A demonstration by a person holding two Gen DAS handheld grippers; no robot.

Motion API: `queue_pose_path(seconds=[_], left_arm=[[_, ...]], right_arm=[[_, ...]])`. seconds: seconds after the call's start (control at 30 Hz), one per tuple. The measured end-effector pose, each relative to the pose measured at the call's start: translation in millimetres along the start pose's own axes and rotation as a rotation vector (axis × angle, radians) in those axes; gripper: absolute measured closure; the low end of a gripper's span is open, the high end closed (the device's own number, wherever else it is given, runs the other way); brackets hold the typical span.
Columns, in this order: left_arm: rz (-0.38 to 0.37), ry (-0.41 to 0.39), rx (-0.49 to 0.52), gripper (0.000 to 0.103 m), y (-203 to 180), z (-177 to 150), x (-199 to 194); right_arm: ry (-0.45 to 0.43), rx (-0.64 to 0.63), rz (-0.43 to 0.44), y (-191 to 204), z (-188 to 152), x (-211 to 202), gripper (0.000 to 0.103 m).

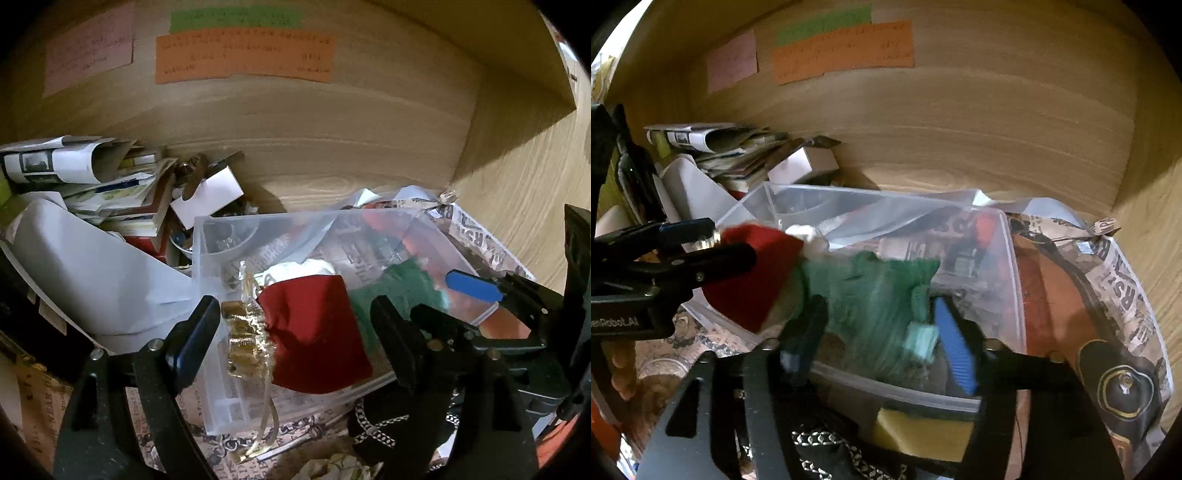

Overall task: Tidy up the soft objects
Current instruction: 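Release the red pouch and green glove into the box with both tools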

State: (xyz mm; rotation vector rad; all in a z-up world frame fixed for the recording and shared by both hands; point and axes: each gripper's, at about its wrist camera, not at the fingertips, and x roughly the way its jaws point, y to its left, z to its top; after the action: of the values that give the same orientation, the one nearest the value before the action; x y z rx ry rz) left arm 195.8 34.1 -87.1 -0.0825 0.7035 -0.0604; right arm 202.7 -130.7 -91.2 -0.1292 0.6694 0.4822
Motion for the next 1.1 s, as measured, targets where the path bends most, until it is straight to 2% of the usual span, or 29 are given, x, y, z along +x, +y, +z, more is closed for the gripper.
queue_pose_path(seconds=[0.17,0.33,0.43,0.6,0.9,1.1], left_arm=[[-0.017,-0.021,-0.023,0.019,4,1,-17],[-0.024,-0.075,-0.021,0.011,5,-3,-47],[-0.03,-0.099,-0.007,0.009,4,-9,-64],[-0.054,-0.091,0.014,0.006,-1,-27,-78],[-0.102,0.002,0.004,0.006,-10,-69,-73],[-0.083,0.079,-0.002,0.006,-10,-92,-54]], right_arm=[[-0.054,-0.003,-0.011,0,3,-18,0.034],[-0.132,-0.001,0.002,-1,5,-51,0.032],[-0.177,0.003,0.012,-1,2,-73,0.025],[-0.217,-0.015,0.009,5,-11,-97,0.022],[-0.167,0.008,0.024,6,-43,-97,0.022],[-0.084,0.024,0.059,6,-62,-76,0.023]])
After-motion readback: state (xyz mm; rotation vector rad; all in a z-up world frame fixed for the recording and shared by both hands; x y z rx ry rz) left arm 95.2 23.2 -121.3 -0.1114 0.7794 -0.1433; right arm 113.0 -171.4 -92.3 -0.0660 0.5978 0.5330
